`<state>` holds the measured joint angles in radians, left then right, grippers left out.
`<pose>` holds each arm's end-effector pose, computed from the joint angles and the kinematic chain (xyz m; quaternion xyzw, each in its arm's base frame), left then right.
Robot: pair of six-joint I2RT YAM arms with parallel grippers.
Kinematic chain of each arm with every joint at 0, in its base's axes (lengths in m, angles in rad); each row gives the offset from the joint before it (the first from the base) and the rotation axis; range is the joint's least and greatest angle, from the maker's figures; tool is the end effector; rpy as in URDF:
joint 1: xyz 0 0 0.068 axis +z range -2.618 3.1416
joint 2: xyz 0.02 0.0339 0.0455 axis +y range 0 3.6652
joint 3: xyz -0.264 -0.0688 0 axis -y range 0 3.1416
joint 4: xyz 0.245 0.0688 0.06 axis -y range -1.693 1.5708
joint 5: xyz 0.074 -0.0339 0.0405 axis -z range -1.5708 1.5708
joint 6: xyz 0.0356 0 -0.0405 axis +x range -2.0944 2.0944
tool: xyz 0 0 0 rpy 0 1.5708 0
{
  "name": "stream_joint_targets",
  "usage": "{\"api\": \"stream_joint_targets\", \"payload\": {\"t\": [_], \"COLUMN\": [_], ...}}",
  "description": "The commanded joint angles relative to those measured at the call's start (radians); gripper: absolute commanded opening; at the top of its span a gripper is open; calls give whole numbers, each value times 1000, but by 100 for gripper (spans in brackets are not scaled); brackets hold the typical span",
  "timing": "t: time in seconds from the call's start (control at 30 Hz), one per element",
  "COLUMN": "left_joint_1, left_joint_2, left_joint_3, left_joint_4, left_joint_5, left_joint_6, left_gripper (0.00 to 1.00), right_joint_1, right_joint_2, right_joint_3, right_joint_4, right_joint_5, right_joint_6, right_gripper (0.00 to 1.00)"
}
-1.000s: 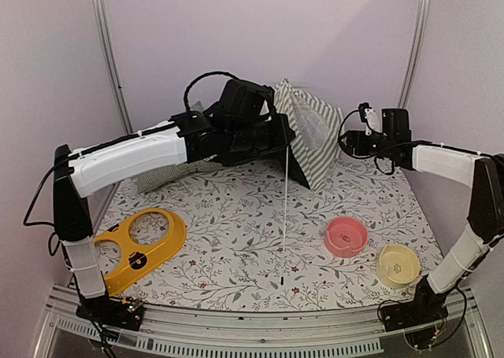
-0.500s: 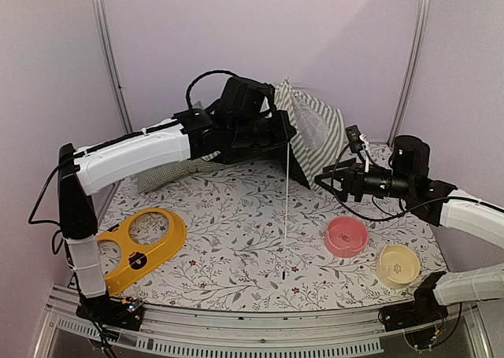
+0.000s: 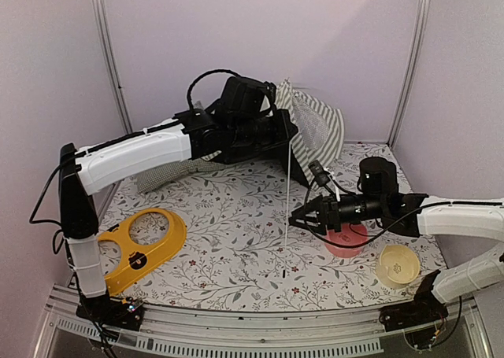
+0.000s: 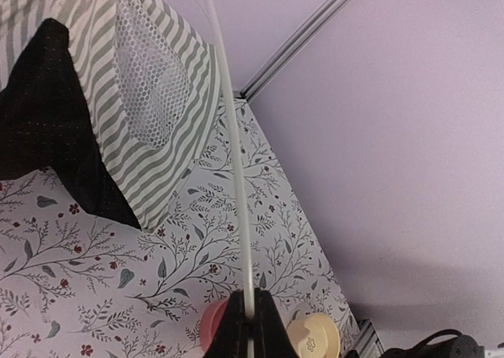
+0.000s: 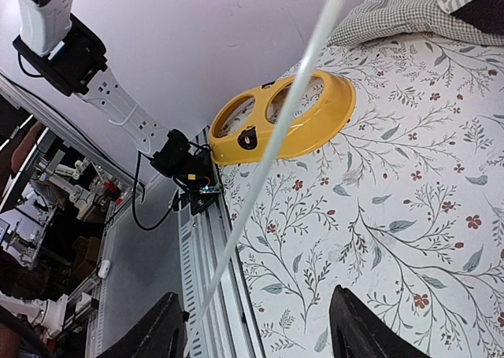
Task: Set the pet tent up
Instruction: Pass from the left arm to the right
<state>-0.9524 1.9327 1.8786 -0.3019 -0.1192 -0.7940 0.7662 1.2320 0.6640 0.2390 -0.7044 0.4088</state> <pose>0.2724 -0.3755 0.3690 0.0310 0.8198 -0.4052 0.4035 0.1762 0.2016 0.2486 -0.3332 0.7156 0.5362 0.2990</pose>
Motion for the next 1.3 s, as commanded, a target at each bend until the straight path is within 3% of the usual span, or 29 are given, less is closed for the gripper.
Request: {"api": "stream_joint_targets", "payload": {"t": [0.0, 0.2, 0.37, 0.53, 0.7, 0.9, 0.97, 1.1, 1.27], "left_joint_1": [26, 26, 25, 26, 30, 42, 46, 47, 44], "left_joint_2": [24, 25, 24, 14, -15, -107, -157, -262, -426], "left_joint_3": [27, 23, 19, 13, -20, -154, -214, -330, -546], "left_joint_4": [59, 61, 65, 64, 66, 111, 129, 131, 180], "left_joint_5": [-18, -20, -17, -21, -3, 38, 52, 86, 171], "left_joint_6": [48, 59, 67, 83, 114, 151, 164, 203, 218], "left_gripper": [0, 0, 0, 0, 0, 42, 50, 59, 63], "right_joint_1": [11, 12, 12, 11, 5, -4, -11, -28, -45], "right_joint_2": [52, 71, 113, 152, 162, 194, 204, 227, 268], "right_joint_3": [38, 47, 85, 109, 131, 172, 179, 191, 229], "right_joint_4": [99, 194, 196, 199, 197, 195, 194, 196, 196], "right_joint_5": [-30, -30, -33, -36, -44, -81, -88, -102, -127], "right_joint_6": [97, 175, 190, 208, 213, 205, 203, 200, 196], "right_gripper": [63, 54, 35, 1, 0, 0, 0, 0, 0]}}
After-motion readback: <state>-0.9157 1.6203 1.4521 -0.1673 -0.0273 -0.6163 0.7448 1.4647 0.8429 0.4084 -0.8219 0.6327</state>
